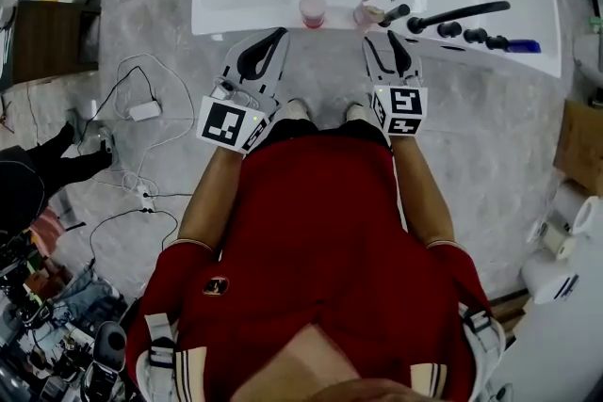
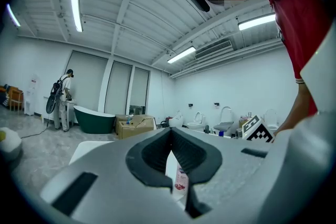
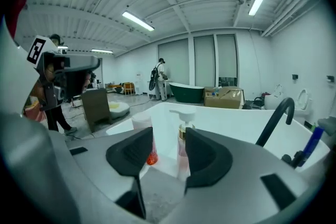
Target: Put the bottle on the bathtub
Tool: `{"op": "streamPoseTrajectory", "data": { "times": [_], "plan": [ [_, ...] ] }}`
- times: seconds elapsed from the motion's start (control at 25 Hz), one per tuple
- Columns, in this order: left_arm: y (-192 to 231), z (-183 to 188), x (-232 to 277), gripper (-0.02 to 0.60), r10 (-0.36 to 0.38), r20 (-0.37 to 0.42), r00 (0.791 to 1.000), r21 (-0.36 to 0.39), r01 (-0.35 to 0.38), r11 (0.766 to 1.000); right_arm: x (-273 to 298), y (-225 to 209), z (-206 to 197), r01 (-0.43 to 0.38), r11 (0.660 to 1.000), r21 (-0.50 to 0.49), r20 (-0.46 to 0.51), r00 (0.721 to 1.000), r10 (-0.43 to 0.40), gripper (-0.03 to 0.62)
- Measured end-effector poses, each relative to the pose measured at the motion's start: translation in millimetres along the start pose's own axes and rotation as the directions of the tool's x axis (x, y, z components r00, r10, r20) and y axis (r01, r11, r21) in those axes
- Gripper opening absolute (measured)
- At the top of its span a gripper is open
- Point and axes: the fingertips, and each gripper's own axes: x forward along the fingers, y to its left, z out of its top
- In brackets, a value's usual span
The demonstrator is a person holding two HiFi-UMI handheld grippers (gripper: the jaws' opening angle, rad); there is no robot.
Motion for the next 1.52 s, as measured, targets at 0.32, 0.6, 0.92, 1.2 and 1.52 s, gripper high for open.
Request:
{"op": "streamPoseTrajectory", "data": {
  "times": [0.32,0.6,0.92,1.2,1.52],
  "plan": [
    [-36,10,9,0.006,0.026,0.028,0.999,0.001,-0.026,1.000,-43,12,48,-0.090,0.996,-0.016,0.090,0.992,0.092,0.055],
    [-61,17,8,0.006,0.046,0.042,0.998,0.007,-0.046,0.999,-68,13,64,-0.157,0.987,-0.020,0.135,0.978,0.158,0.000],
    [-77,31,4,0.006,0.054,0.053,0.997,0.026,-0.055,0.998,-95,23,85,-0.215,0.976,-0.039,0.200,0.955,0.218,-0.002],
    [-87,34,4,0.006,0.056,0.057,0.997,0.037,-0.058,0.998,-107,23,86,-0.221,0.973,-0.062,0.213,0.950,0.229,-0.002],
    [-89,35,0,0.006,0.062,0.050,0.997,0.038,-0.064,0.997,-111,21,81,-0.218,0.974,-0.056,0.204,0.953,0.225,-0.002]
  ]
}}
